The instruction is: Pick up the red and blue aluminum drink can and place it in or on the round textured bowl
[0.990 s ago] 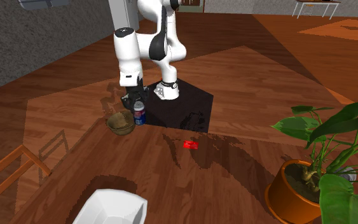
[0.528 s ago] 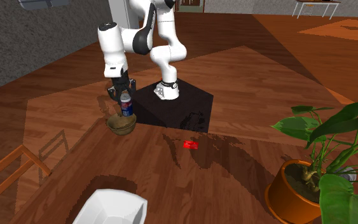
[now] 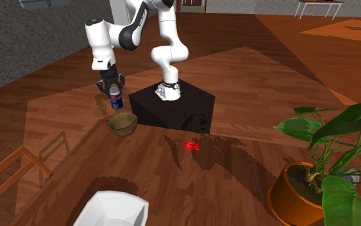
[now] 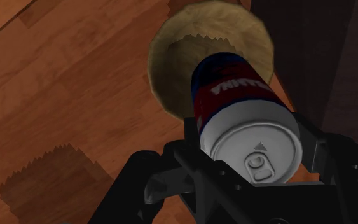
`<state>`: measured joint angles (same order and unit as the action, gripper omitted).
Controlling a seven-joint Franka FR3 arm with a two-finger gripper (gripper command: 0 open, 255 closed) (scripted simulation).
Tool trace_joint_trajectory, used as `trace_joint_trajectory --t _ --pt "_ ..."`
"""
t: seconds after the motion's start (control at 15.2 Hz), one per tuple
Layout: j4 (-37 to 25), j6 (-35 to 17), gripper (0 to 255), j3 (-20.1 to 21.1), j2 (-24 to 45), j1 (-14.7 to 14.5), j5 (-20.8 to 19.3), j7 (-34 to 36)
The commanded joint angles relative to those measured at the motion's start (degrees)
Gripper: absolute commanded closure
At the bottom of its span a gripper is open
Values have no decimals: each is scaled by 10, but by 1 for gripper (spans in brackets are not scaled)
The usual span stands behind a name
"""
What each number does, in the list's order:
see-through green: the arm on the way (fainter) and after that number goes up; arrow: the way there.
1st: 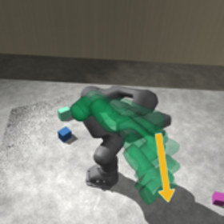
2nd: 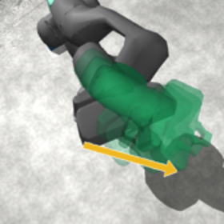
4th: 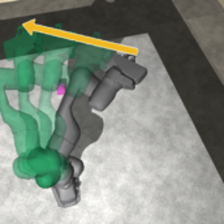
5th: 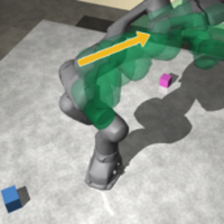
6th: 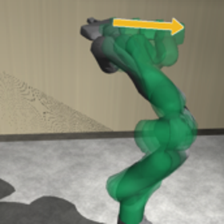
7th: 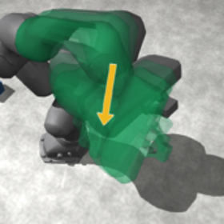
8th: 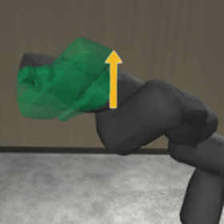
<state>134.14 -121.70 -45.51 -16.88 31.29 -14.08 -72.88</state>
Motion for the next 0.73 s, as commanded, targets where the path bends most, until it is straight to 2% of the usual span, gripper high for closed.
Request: trace_joint_trajectory --t 0.0,0.66 --pt "9 -11 255 -6 1 3 -2 -6" --pt "50 -100 255 -37 59 -13 29 -33"
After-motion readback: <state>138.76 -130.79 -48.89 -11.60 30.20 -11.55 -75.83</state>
